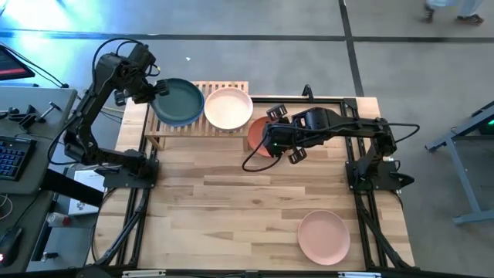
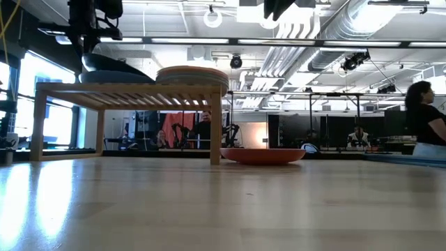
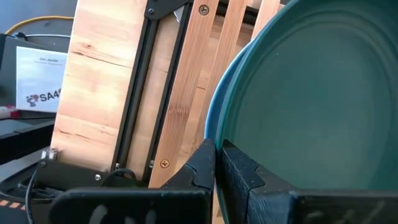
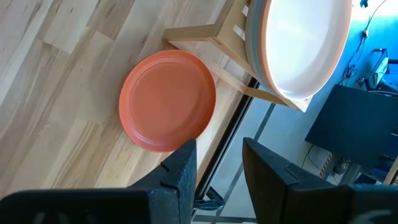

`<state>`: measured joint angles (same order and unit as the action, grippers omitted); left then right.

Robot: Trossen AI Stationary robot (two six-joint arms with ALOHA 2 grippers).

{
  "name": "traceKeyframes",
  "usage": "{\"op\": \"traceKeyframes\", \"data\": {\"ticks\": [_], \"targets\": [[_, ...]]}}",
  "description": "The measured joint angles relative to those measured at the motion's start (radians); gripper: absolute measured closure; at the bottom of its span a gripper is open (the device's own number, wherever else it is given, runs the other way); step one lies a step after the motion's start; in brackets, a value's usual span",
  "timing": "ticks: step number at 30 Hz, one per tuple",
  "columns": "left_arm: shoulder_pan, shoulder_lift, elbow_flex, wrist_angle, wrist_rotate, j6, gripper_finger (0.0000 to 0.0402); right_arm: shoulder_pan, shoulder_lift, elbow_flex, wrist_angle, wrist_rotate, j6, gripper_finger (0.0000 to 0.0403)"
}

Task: Place and stack plates onto a shelf
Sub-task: Stack the black plate on top of the blue plate on the shelf, then stack the light pink plate on top of the black plate on the shelf

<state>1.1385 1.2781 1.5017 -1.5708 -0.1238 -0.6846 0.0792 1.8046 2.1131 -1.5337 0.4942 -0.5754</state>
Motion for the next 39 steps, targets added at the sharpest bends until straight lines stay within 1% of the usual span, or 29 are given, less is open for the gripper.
{"op": "traceKeyframes", "data": {"ticks": [7, 11, 22, 24, 27, 29, 32, 35, 39], "targets": [[0.000, 0.005, 0.000, 0.000, -0.003, 0.014, 0.0388, 0.000, 0.000, 0.000, 0.000, 0.000, 0.000, 0.0295], [0.000, 0.005, 0.000, 0.000, -0.002, 0.041, 0.0371, 0.000, 0.000, 0.000, 0.000, 0.000, 0.000, 0.0295], [0.000, 0.005, 0.000, 0.000, 0.000, 0.042, 0.0319, 0.000, 0.000, 0.000, 0.001, -0.003, 0.000, 0.0295], [0.000, 0.005, 0.000, 0.000, 0.033, 0.044, 0.0314, 0.000, 0.000, 0.000, 0.001, -0.009, 0.001, 0.0295], [0.000, 0.004, 0.000, 0.000, 0.091, 0.093, 0.0312, 0.000, 0.000, 0.000, 0.001, -0.023, 0.032, 0.0295], [-0.006, -0.004, 0.000, 0.000, 0.119, 0.121, 0.0312, 0.000, 0.000, 0.000, -0.001, -0.045, 0.076, 0.0295], [-0.046, -0.022, 0.000, 0.000, 0.140, 0.121, 0.0312, 0.000, 0.000, 0.000, -0.018, -0.090, 0.159, 0.0295], [-0.106, -0.037, 0.000, 0.000, 0.142, 0.150, 0.0312, -0.001, 0.000, -0.001, -0.034, -0.161, 0.252, 0.0295], [-0.211, -0.046, 0.000, 0.003, 0.142, 0.190, 0.0312, -0.001, 0.000, -0.001, -0.033, -0.275, 0.400, 0.0295]]}}
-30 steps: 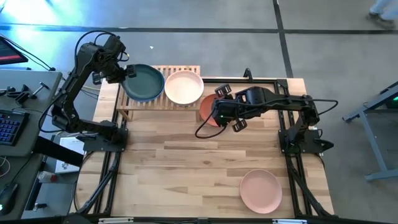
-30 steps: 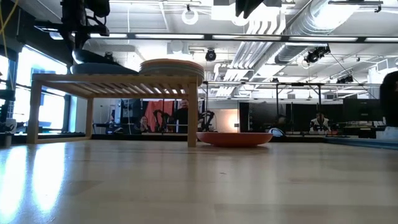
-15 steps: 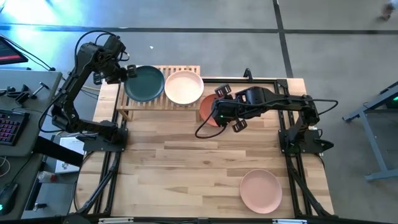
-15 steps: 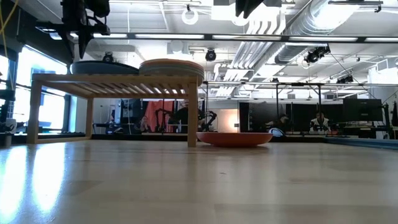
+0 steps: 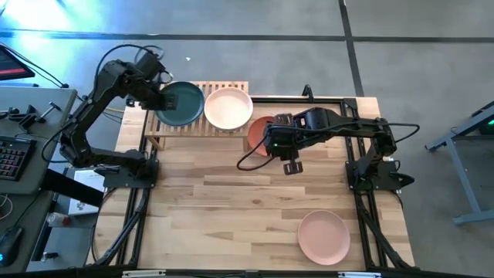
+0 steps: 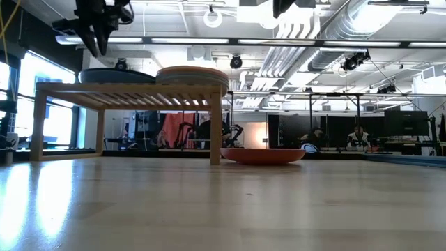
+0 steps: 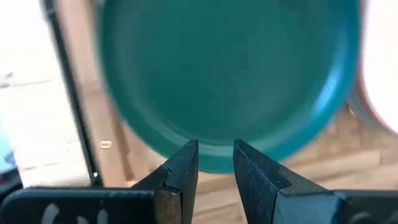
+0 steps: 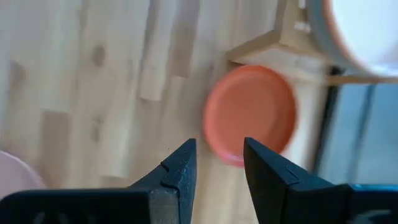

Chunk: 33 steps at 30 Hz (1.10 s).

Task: Place and stack plates onto a shelf
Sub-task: Stack the light pink plate on top of the black plate on the shelf

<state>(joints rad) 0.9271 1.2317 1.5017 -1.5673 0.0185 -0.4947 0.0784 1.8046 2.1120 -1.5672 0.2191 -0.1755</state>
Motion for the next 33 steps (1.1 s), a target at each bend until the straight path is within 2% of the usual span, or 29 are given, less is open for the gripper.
{"op": "traceKeyframes", "data": {"ticks": [7, 20, 27, 33], "targets": [[-0.196, -0.003, 0.000, 0.018, 0.003, 0.018, 0.0312, 0.010, 0.000, 0.000, -0.004, -0.116, 0.307, 0.0295], [-0.514, -0.002, 0.000, 0.167, 0.074, 0.128, 0.0312, 0.197, 0.043, 0.000, -0.003, -0.124, 0.953, 0.0295], [-0.624, -0.002, 0.000, 0.240, 0.074, 0.175, 0.0312, 0.302, 0.106, 0.000, -0.004, -0.123, 1.283, 0.0295], [-0.671, -0.002, 0.000, 0.239, 0.073, 0.175, 0.0312, 0.385, 0.162, 0.000, -0.003, -0.125, 1.553, 0.0295]]}}
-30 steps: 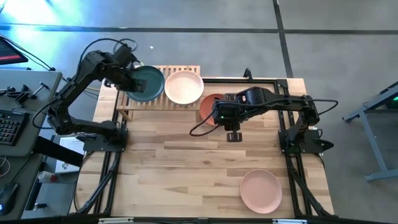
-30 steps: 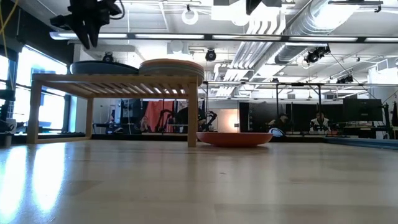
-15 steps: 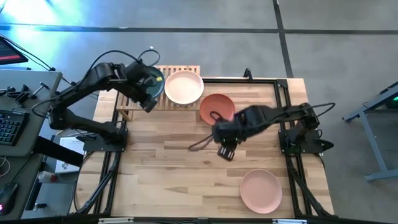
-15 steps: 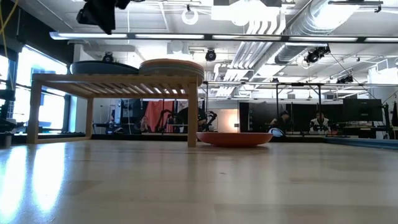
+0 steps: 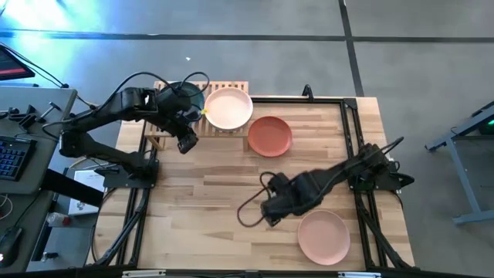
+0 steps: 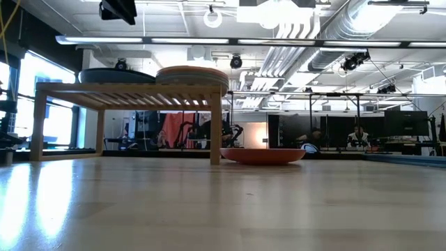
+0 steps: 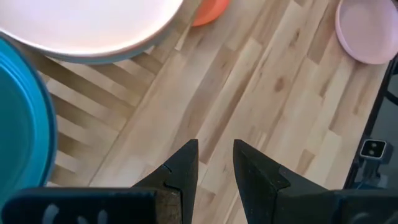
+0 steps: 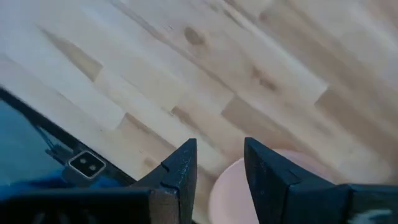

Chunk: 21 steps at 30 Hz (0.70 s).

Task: Place and stack plates onto a shelf
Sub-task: Stack the light pink plate on top of the black plate on the shelf

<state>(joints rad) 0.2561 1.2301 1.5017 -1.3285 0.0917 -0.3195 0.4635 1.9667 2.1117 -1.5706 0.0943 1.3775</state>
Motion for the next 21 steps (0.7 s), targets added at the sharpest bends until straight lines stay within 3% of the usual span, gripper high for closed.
{"op": "traceKeyframes", "data": {"ticks": [5, 12, 21], "targets": [[-0.010, 0.000, 0.000, 0.000, -0.008, 0.000, 0.0312, 0.070, 0.051, 0.000, 0.001, -0.025, 0.179, 0.0295], [-0.010, 0.000, 0.000, 0.019, -0.019, 0.041, 0.0312, 0.150, 0.123, 0.000, 0.013, -0.087, 0.311, 0.0295], [-0.009, 0.000, 0.000, 0.066, -0.019, 0.044, 0.0312, 0.225, 0.212, 0.000, 0.019, -0.088, 0.479, 0.0295]]}}
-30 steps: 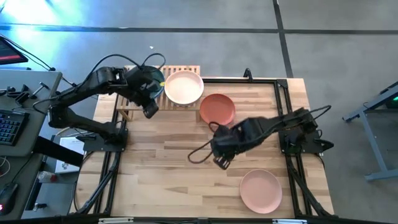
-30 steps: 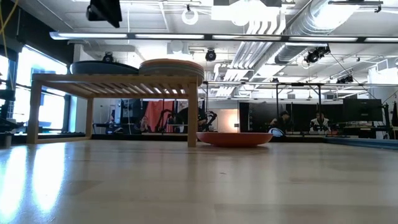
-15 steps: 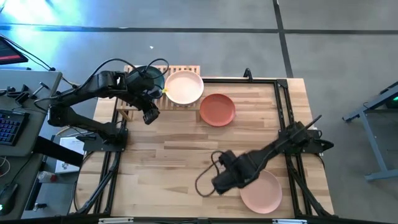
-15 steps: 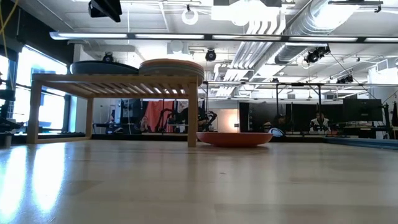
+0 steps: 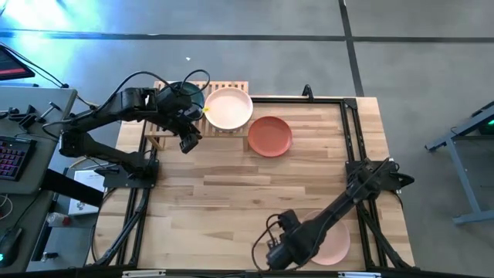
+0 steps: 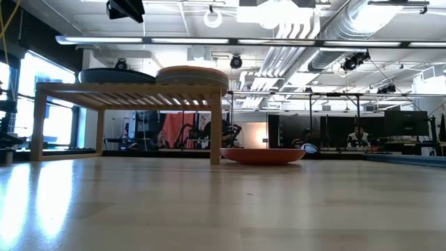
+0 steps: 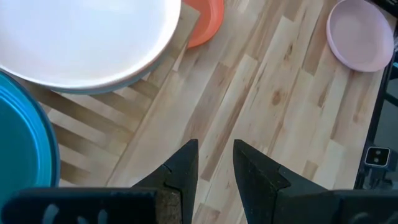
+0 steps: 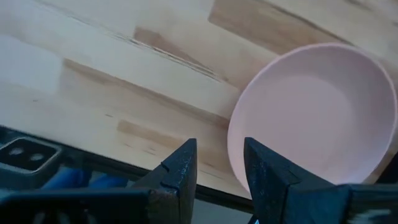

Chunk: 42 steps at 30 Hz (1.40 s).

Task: Place and stack plates onto a shelf
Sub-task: Stack the light pink plate on top of the black plate on the shelf

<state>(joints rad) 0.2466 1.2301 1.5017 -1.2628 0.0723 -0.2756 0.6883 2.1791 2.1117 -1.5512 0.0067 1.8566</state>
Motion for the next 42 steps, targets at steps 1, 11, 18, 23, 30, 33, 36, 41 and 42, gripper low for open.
{"op": "traceKeyframes", "data": {"ticks": [1, 11, 18, 23, 30, 33, 36, 41, 42], "targets": [[0.000, 0.000, 0.000, 0.001, 0.000, 0.000, 0.0312, 0.005, 0.013, 0.000, 0.002, -0.004, 0.011, 0.0295], [0.000, 0.000, 0.000, 0.001, 0.000, 0.000, 0.0312, 0.019, 0.094, 0.000, -0.019, -0.064, 0.022, 0.0295], [0.000, 0.000, 0.000, 0.000, 0.000, 0.000, 0.0312, 0.019, 0.145, 0.000, -0.018, -0.091, -0.022, 0.0295], [0.000, 0.000, 0.000, 0.000, 0.000, 0.000, 0.0312, 0.019, 0.184, 0.000, -0.019, -0.122, -0.038, 0.0295], [0.000, 0.000, 0.000, 0.000, 0.000, 0.000, 0.0312, 0.019, 0.222, 0.000, -0.019, -0.149, -0.085, 0.0295], [0.000, 0.000, 0.000, 0.000, 0.000, 0.000, 0.0312, 0.021, 0.239, 0.000, -0.019, -0.148, -0.104, 0.0295], [0.000, 0.000, 0.000, 0.000, 0.000, 0.000, 0.0312, 0.023, 0.268, 0.000, -0.018, -0.165, -0.153, 0.0295], [0.000, 0.000, 0.000, 0.000, 0.000, 0.000, 0.0312, 0.027, 0.296, 0.000, -0.002, -0.205, -0.192, 0.0295], [0.000, 0.000, 0.000, 0.000, 0.000, 0.000, 0.0312, 0.027, 0.297, 0.000, -0.002, -0.208, -0.195, 0.0295]]}}
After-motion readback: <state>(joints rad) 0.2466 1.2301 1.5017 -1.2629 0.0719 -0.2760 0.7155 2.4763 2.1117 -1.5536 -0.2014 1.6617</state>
